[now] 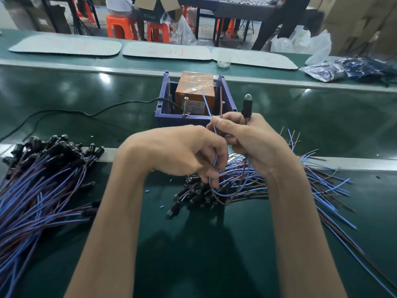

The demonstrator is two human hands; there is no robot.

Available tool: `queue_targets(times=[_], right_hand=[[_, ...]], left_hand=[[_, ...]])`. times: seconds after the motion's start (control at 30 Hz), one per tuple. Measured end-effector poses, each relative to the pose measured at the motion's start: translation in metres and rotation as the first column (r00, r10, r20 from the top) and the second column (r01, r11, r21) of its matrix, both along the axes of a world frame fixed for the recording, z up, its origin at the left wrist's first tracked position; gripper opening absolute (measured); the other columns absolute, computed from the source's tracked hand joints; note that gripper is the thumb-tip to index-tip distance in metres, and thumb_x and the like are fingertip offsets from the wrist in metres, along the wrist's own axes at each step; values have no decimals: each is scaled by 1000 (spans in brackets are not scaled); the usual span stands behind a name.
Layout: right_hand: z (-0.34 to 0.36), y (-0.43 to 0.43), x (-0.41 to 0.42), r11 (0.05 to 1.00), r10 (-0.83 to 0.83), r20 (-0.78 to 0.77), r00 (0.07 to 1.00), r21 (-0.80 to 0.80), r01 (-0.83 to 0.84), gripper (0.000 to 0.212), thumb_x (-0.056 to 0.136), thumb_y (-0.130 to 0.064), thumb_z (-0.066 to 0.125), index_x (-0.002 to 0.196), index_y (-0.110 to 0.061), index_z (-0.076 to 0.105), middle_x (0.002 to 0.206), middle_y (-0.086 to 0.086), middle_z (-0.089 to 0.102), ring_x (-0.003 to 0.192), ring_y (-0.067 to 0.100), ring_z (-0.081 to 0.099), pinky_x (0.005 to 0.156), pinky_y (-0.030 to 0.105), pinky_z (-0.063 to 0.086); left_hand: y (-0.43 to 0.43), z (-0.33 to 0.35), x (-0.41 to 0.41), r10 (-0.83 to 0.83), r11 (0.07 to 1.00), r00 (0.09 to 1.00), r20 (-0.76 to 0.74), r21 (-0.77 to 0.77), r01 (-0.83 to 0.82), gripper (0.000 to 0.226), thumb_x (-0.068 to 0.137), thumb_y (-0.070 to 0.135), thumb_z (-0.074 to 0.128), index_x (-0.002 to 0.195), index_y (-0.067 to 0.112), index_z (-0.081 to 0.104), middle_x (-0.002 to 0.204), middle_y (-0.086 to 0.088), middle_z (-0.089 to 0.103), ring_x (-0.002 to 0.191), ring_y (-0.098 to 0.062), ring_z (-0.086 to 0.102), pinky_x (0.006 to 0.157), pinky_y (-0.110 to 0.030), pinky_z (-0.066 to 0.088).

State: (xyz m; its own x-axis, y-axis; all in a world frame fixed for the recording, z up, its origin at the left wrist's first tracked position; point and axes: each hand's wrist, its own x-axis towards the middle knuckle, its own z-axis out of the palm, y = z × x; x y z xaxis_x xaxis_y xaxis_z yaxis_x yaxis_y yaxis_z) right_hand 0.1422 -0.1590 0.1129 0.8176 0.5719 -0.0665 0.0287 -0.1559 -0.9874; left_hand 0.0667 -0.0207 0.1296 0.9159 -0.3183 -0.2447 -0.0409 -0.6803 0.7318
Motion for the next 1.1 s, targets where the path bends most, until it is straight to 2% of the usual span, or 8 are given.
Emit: queue_targets(times=[0.17, 0.23, 0.33, 0.5, 0.67, 0.9, 1.0, 1.1], right_hand=[[0, -1, 2, 997, -45, 16, 999, 61, 43, 22, 91, -16, 62, 69, -16, 61, 64, 1, 55, 44, -1, 40, 38, 9, 26], [1, -3, 3, 995, -43, 26, 999, 91, 40, 22, 90, -17, 63, 68, -16, 64, 63, -3, 61, 46, 0, 45, 38, 9, 26], [2, -4, 3, 996, -13, 50, 999, 91, 8, 20, 90, -21, 64, 71, -17, 67, 62, -7, 67, 50, -1, 53, 39, 8, 28], [2, -1, 1, 995, 52, 59, 997, 79, -57, 15, 93, -16, 59, 80, -12, 66, 68, -3, 68, 52, 1, 56, 38, 7, 28], [3, -2, 1, 997, 25, 55, 998, 74, -29, 22, 96, -14, 53, 81, -14, 68, 63, -7, 66, 51, 0, 54, 40, 9, 27], [5, -3, 4, 990, -113, 138, 984, 99, 99, 28, 101, -21, 46, 90, -14, 72, 61, -9, 63, 53, -5, 46, 43, 6, 29], [6, -3, 6, 964, -219, 118, 969, 181, 196, 25, 101, -16, 46, 102, -9, 70, 57, -4, 53, 45, -5, 45, 43, 7, 33], [6, -3, 7, 927, -306, 78, 949, 251, 278, 21, 100, -11, 46, 111, -14, 65, 52, -3, 46, 42, -2, 40, 44, 8, 32]], left_hand=[[11, 3, -6, 170, 978, 973, 158, -151, -147, 26, 80, 36, 75, 90, 24, 55, 85, 1, 73, 80, -12, 70, 87, -40, 55], [16, 3, -5, 360, 921, 903, 235, -241, -305, 33, 74, 46, 69, 86, 20, 53, 89, -1, 74, 81, -13, 72, 91, -48, 52], [20, -1, 2, 546, 832, 791, 277, -291, -473, 25, 85, 43, 62, 86, 18, 59, 88, 5, 75, 80, -11, 72, 95, -46, 50], [9, -3, 8, 524, 845, 792, 313, -305, -439, 17, 87, 39, 67, 83, 23, 71, 78, 3, 75, 80, -11, 72, 94, -45, 51], [-3, -6, 16, 597, 799, 698, 397, -371, -473, 7, 78, 34, 73, 80, 27, 72, 72, -2, 73, 77, -19, 72, 86, -45, 54], [7, -8, 18, 779, 621, 441, 446, -451, -641, 19, 89, 21, 67, 72, 29, 65, 64, 10, 72, 58, -5, 69, 77, -31, 58], [18, -7, 16, 794, 574, 368, 484, -397, -716, 7, 92, 23, 63, 89, 29, 63, 58, 13, 67, 44, 2, 61, 59, -9, 50], [28, -8, 13, 804, 538, 336, 490, -360, -762, 10, 93, 21, 62, 100, 22, 56, 63, 9, 67, 41, 1, 57, 52, -7, 46]])
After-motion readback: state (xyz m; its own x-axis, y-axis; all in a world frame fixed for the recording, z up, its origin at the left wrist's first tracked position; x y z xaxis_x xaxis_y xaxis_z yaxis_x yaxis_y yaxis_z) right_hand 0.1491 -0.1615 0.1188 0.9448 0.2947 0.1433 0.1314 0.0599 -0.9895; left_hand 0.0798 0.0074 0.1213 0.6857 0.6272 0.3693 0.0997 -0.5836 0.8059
